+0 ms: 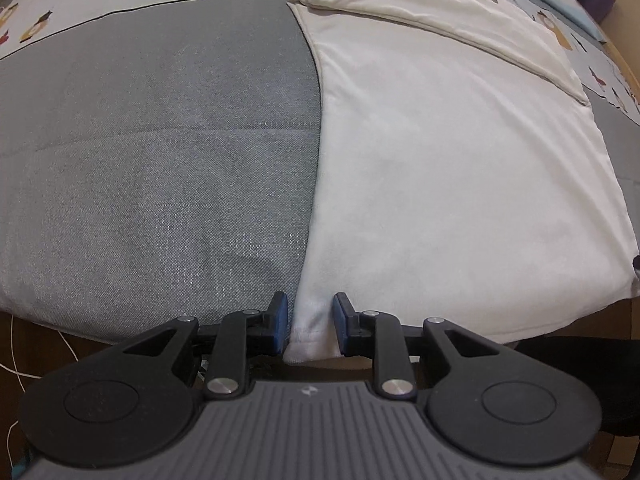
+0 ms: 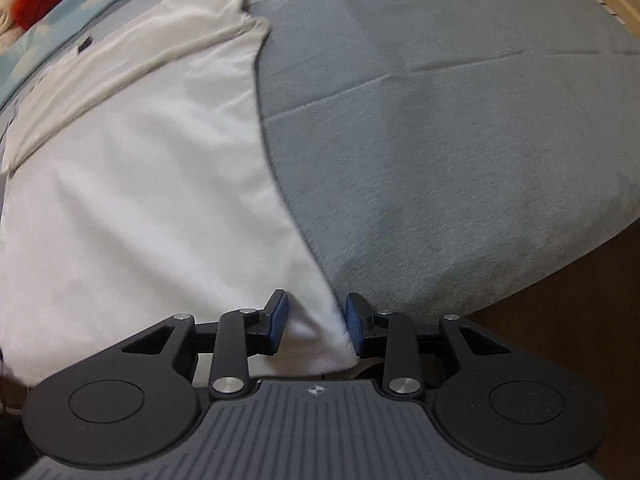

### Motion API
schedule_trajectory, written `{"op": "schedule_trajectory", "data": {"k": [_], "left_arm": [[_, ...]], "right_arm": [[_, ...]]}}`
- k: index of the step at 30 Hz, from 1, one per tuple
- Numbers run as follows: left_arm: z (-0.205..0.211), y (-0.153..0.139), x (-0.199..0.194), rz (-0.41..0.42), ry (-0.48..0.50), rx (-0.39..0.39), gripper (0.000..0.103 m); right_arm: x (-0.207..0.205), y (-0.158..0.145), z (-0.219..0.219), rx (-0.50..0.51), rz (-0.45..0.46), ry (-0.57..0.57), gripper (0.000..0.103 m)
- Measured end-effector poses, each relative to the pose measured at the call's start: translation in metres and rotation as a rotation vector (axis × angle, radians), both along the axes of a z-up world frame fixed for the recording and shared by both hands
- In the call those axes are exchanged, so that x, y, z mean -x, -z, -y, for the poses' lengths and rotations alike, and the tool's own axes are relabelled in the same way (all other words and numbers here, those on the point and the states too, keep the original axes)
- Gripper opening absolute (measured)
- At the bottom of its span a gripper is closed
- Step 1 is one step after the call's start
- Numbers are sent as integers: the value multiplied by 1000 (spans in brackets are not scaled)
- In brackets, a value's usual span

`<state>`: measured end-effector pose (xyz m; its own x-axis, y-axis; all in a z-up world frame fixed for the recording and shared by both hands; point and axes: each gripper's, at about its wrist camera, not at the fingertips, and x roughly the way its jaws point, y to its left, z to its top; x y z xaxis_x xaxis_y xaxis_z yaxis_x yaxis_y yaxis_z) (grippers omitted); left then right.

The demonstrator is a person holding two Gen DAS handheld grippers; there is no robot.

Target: Fold small clothes

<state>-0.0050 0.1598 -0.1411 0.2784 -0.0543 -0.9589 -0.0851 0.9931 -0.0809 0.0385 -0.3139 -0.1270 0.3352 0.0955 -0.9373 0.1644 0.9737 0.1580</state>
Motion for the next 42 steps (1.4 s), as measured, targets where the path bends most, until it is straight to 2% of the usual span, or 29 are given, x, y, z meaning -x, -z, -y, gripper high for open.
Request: {"op": "schedule_trajectory", "data": {"k": [2,3,4,6,8,9,11,14,16,21,25,27,30,34,37,41,42], "left_arm": [[1,0,1,2,-2,6,21],[1,-1,2,5,-1,8,10],[1,-3,2,13,-5,11,7],[-3,-10,6,38,-36,49,6],[-8,-19,9,79,-63,115,7],[-11,-21,9,85,-66,135,7],[-12,-17,8,50,-70,126,7],[-10,-5,5,-17,-64,87,8],[-6,-4,5,-26,-42,69,10],[-7,-1,3,-32,-39,64,12],[-7,-8,5,1,-24,69,7],[-9,-13,5,20,-28,87,7],[-10,-9,4,-15,-35,80,9],[-10,-5,5,-36,-27,60,11],[-11,-5,6,-37,-35,59,11],[-6,-3,7,-28,-18,36,9],[-6,-4,8,-19,-19,38,7]], "right_arm": [[1,-2,4,1,12,22,34],[0,-1,4,-12,4,17,35],[-1,2,2,-14,-4,2,36],[-1,3,-1,4,-2,-25,35],[-1,2,2,-27,0,-14,13],[-1,1,5,-67,3,-6,6],[0,-2,6,-104,14,-6,6],[1,1,2,-58,-6,-26,8],[1,2,-2,-36,-19,-37,9],[1,2,-2,-35,-18,-39,9],[2,0,-2,-38,-14,-42,6],[1,-1,1,-70,-4,-28,6],[0,-4,7,-128,2,2,6],[0,3,3,-79,-49,-13,13],[1,4,-3,-33,-53,-48,16],[1,5,-3,-30,-52,-53,15],[1,4,-3,-29,-50,-58,7]]}}
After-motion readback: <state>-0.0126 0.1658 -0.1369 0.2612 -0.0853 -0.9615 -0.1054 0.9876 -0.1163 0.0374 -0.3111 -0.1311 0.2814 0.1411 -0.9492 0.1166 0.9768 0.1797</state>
